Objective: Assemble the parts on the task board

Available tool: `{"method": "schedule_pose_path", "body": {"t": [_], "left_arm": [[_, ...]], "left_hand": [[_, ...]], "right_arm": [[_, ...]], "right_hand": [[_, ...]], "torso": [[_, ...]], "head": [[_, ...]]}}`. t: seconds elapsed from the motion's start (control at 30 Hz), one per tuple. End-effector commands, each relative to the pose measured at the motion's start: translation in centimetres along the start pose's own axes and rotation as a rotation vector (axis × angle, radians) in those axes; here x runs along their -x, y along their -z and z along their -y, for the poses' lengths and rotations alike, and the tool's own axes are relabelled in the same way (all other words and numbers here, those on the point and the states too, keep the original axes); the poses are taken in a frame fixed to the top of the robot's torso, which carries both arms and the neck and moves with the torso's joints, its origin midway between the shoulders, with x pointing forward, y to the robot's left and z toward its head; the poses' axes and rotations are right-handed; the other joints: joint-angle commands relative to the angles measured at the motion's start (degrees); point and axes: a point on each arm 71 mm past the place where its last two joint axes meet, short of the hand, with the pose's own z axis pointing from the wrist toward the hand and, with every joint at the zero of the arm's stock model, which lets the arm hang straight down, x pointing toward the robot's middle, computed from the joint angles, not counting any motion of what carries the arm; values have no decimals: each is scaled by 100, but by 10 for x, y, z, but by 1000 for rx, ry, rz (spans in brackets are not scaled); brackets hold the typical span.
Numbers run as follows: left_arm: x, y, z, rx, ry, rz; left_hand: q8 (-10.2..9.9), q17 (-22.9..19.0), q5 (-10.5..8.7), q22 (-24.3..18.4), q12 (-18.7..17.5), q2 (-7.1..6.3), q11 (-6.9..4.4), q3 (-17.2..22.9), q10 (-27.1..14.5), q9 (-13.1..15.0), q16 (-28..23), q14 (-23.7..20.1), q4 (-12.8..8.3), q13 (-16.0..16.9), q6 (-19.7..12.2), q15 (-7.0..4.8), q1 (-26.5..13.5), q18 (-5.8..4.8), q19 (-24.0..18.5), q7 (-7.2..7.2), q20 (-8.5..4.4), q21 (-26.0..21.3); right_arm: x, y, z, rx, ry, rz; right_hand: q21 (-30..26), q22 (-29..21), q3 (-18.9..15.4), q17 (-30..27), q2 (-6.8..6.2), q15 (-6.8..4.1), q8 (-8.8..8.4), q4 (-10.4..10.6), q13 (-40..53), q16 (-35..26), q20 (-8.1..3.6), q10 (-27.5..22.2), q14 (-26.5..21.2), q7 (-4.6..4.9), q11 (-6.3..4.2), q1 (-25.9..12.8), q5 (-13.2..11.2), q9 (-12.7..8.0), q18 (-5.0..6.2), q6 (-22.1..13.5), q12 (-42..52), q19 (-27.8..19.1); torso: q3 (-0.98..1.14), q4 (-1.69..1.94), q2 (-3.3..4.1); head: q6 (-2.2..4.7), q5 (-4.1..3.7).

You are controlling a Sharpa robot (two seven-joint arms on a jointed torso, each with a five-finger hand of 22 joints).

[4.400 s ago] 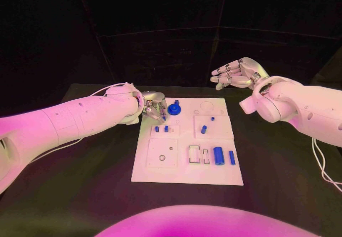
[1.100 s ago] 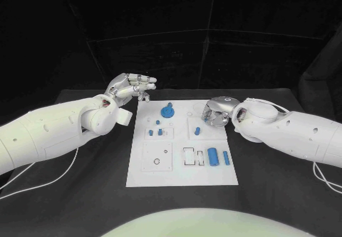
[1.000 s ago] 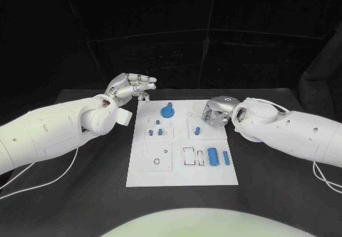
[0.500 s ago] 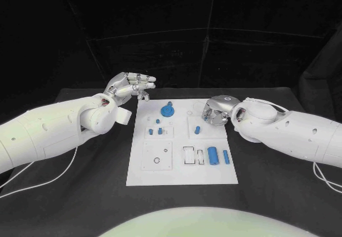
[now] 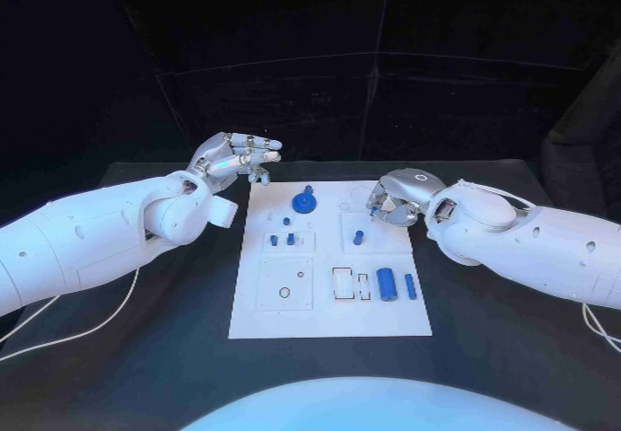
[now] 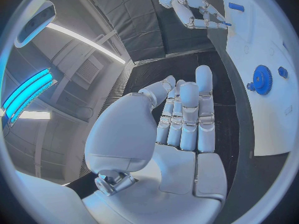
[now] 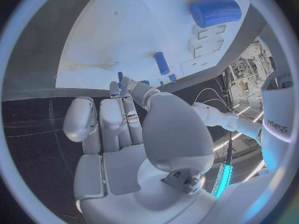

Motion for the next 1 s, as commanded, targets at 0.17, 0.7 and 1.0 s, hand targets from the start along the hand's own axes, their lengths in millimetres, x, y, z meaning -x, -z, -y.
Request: {"method": "schedule_pose_path", "body": {"t": [0.17, 0.7, 1.0], "left_arm": [[-1, 0, 1, -4, 10, -7], [-8, 0, 3, -16, 30, -6], [-13, -1, 4, -20, 45, -8]], "left_hand": [[35, -8, -8, -5, 37, 26, -11, -14, -46, -3, -28, -42, -32, 7, 10, -6, 43, 31, -26, 41, -1, -17], [39, -13, -8, -8, 40, 28, -9, -17, -55, -2, -29, -45, -36, 7, 12, -4, 46, 30, -26, 43, 0, -21], [42, -14, -8, -9, 44, 31, -10, -18, -54, -1, -29, -45, -39, 8, 15, -4, 48, 30, -26, 42, 0, -22]], "right_arm": [[15, 9, -8, 26, -51, 101], [19, 7, -88, 230, -156, 59], [-13, 3, -120, 294, -194, -34]], "right_hand": [[38, 21, 51, 11, -67, -26, -25, -4, 10, 40, -5, 29, 126, 28, 10, 18, 34, -10, -89, 20, -35, 40], [50, 25, 95, -31, -84, -25, -27, -25, 11, 35, -3, 33, 118, 29, 12, 20, 49, -12, -87, 29, -44, 29], [75, 64, 118, -43, -88, -18, -38, -25, 7, 40, 1, 13, 112, 40, 23, 7, 60, -18, -94, 11, -62, 35]], "torso": [[-9, 1, -1], [-14, 18, 5], [-11, 12, 1]], "head": [[1, -6], [-59, 132], [-128, 270]]}}
